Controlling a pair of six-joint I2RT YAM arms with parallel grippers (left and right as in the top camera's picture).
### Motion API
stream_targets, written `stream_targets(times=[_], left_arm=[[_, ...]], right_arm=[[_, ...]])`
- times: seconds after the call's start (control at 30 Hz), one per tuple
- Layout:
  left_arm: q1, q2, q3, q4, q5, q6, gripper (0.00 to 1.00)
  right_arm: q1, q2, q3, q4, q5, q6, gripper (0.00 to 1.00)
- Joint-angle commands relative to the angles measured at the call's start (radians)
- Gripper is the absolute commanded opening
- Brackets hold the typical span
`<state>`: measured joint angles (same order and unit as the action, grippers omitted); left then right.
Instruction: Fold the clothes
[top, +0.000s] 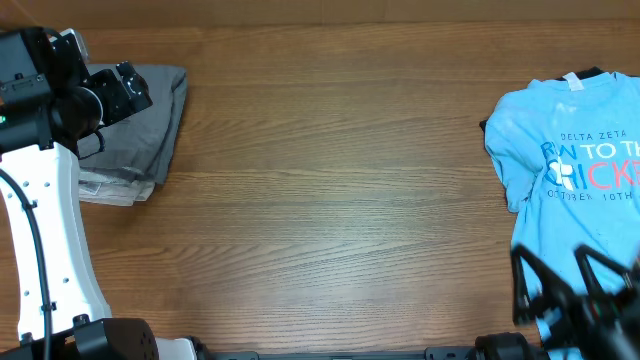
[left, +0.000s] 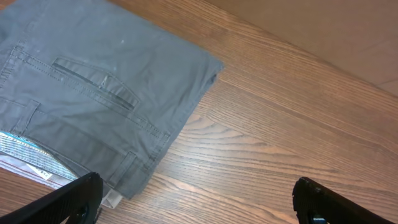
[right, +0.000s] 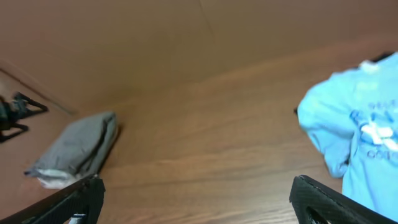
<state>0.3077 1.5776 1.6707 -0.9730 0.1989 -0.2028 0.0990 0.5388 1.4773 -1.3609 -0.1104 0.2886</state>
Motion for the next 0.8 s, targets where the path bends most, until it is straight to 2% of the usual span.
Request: stream_targets(times=[0.0, 0.2, 0.33, 0.57, 0.77], left_arm=[[-0.002, 0.005, 0.002, 0.001, 0.011, 0.016, 1.0], [-0.002, 0.005, 0.002, 0.001, 0.011, 0.016, 1.0], [-0.002, 0.005, 0.002, 0.001, 0.011, 0.016, 1.0], [-0.002, 0.005, 0.002, 0.001, 0.011, 0.016, 1.0], [-0.002, 0.005, 0.002, 0.001, 0.011, 0.016, 1.0]], right_arm=[[0.005, -0.113, -0.007, 0.0, 0.032, -0.009, 1.0], [0.005, -0.283, -0.143, 0.003, 0.032, -0.009, 1.0], [0.005, -0.366, -0.269, 0.072, 0.031, -0.009, 1.0], [0.005, -0.502, -0.584, 0.422, 0.031, -0.008, 1.0], [0.005, -0.535, -0.812, 0.765, 0.031, -0.009, 1.0]])
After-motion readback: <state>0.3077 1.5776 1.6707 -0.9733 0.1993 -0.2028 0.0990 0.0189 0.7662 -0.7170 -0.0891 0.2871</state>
